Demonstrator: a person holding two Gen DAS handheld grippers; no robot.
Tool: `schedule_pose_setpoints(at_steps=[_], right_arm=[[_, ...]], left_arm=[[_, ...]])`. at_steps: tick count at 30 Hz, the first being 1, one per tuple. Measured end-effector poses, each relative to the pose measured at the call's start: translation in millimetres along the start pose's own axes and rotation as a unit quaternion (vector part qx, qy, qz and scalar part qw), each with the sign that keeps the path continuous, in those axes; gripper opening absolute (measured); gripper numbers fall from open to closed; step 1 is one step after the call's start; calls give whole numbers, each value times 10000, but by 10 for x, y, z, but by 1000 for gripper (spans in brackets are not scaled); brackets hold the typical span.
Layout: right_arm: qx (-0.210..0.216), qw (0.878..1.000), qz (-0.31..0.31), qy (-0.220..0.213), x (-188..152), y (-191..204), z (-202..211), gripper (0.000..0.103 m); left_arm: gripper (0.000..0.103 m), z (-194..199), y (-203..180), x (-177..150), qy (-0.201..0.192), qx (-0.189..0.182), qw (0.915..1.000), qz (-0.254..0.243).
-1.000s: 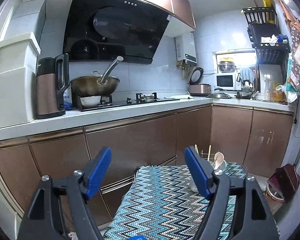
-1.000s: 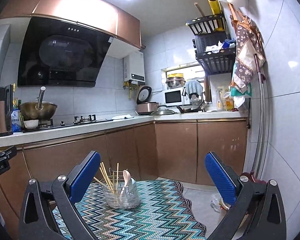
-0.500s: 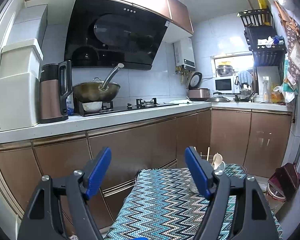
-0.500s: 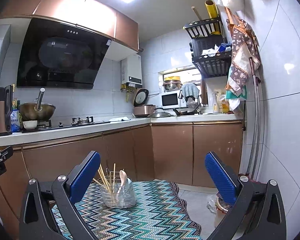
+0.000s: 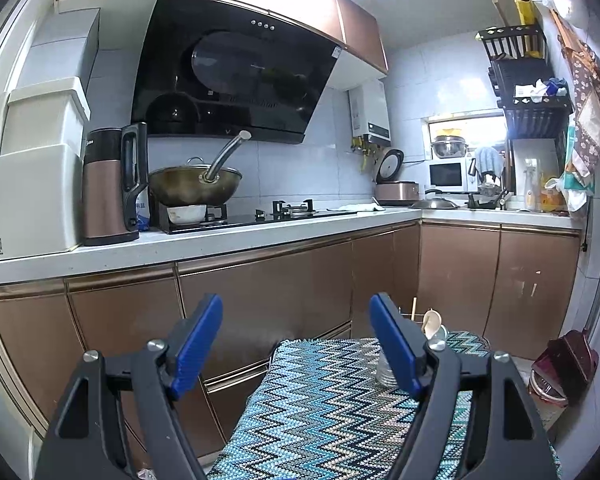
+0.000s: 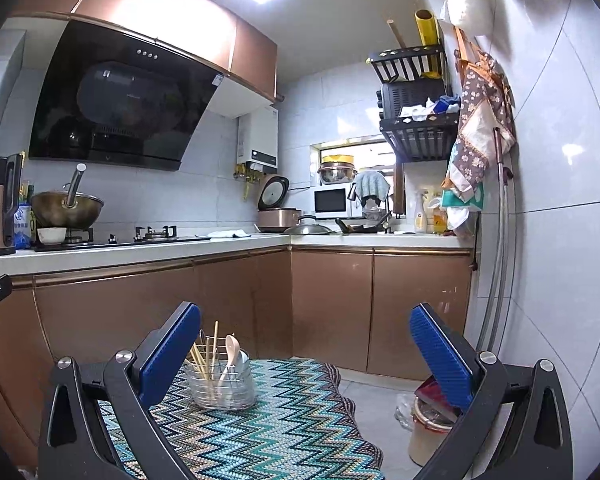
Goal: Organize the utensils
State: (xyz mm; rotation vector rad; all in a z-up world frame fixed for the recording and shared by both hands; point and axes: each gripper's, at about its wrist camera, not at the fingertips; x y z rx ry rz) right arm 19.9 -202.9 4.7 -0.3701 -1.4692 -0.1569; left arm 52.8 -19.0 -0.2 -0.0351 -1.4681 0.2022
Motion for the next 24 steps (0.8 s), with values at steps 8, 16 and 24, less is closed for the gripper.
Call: schedule_pose_setpoints(at_steps=[8, 16, 24], right_arm=[[-8, 10000, 38, 44, -14, 3, -2, 103], [-18, 10000, 71, 41, -14, 23, 5, 103], [-6, 9999, 115, 17, -5, 34, 35, 103]], left_arm=[[75, 13, 5, -26, 17, -11, 10000, -22], [75, 45, 19, -32, -50, 13, 10000, -6], [75, 44, 38, -25, -29, -3, 10000, 23]])
Point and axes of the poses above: each gripper's, at about its wrist camera, not at the fingertips, and z roughly against the way its jaws point, y to its left, x to its top, and after that the axes turned 11 degrees about z, right-handed
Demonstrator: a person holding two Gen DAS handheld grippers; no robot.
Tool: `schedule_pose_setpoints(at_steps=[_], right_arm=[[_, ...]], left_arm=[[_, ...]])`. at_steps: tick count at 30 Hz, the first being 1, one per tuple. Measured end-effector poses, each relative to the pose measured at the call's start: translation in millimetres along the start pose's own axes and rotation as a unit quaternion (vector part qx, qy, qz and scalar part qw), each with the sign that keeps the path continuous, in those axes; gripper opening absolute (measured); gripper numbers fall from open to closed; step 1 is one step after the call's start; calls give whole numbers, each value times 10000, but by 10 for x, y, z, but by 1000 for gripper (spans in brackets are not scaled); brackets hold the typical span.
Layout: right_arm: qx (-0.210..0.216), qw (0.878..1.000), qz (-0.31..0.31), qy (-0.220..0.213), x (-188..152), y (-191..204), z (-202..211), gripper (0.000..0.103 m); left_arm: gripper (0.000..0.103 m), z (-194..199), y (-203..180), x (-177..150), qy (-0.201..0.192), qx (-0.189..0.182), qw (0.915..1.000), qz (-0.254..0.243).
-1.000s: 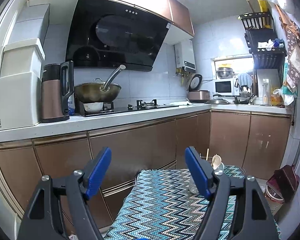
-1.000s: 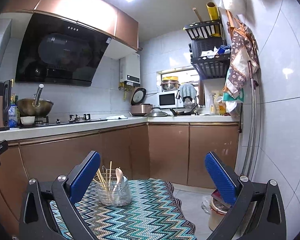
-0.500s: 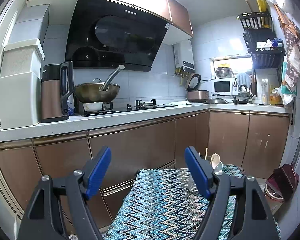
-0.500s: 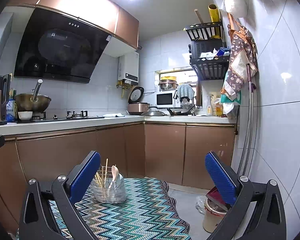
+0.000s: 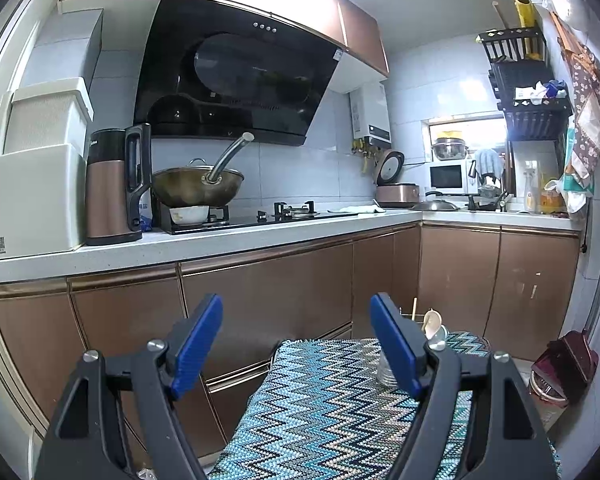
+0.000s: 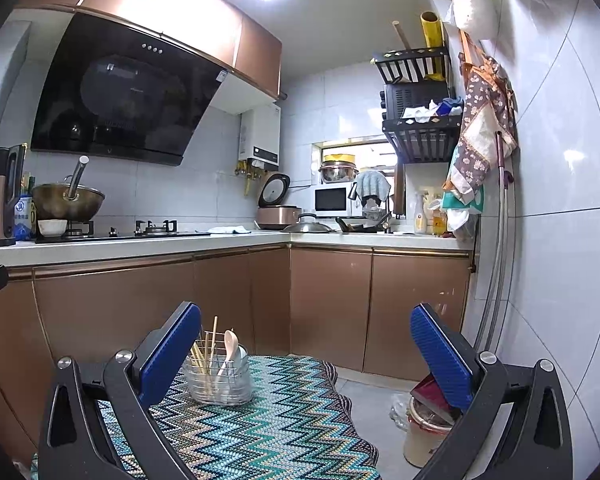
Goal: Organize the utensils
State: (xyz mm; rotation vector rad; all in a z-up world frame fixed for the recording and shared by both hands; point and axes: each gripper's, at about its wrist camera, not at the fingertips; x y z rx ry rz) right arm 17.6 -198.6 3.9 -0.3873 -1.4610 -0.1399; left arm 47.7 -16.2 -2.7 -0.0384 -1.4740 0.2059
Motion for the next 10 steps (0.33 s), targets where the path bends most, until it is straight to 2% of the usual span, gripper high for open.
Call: schedule_pose_setpoints(at_steps=[10], right_arm=[[20, 10000, 31, 2, 14, -13, -3, 103]], left_arm=[[75, 6, 41, 16, 64, -21, 10000, 56]])
Point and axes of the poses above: each gripper's, at about its wrist camera, not at the fingertips, and z roughly against the way its jaws point, y to its left, x to its top, and after that the axes turned 11 degrees about z, right-handed
